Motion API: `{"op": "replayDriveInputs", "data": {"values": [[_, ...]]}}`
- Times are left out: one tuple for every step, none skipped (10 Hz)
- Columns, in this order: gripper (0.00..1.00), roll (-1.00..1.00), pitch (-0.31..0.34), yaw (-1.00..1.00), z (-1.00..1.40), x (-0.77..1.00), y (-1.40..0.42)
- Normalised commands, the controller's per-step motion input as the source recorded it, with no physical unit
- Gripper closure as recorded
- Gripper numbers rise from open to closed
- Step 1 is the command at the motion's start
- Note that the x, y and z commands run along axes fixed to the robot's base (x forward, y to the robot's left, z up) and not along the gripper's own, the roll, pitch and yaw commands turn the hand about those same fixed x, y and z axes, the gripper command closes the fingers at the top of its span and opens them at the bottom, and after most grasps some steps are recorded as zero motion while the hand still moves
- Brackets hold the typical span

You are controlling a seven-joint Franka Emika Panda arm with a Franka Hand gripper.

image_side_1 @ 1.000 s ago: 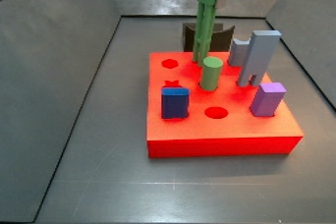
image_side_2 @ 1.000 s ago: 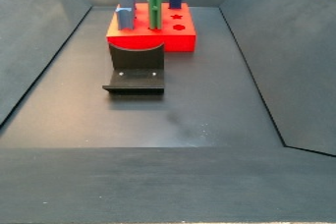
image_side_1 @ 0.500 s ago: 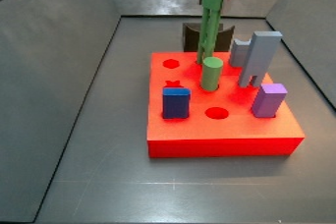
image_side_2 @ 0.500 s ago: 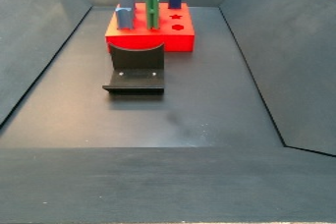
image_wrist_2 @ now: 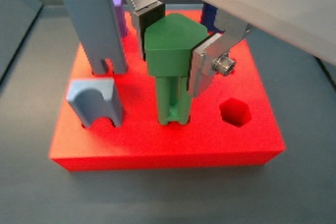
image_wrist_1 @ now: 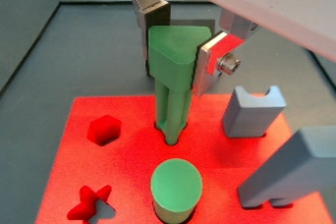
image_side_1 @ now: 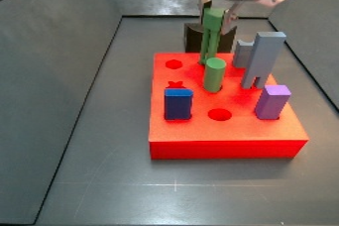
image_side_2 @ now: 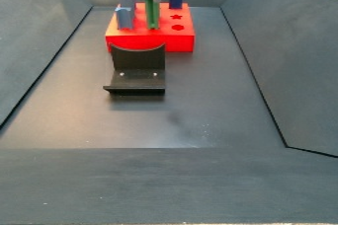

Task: Pick up the 3 prong object. Move up. Move to above the board. Insert the 3 prong object.
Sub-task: Insert the 3 prong object.

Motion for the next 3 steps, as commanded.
{"op": "replayDriveInputs", "data": {"values": [[1.00, -0.01, -0.007, 0.00, -0.33, 0.00, 0.13], [1.00, -0.03, -0.069, 0.00, -0.05, 0.00, 0.02], [1.00, 0.00, 0.000, 0.00, 0.00, 0.00, 0.00]]}}
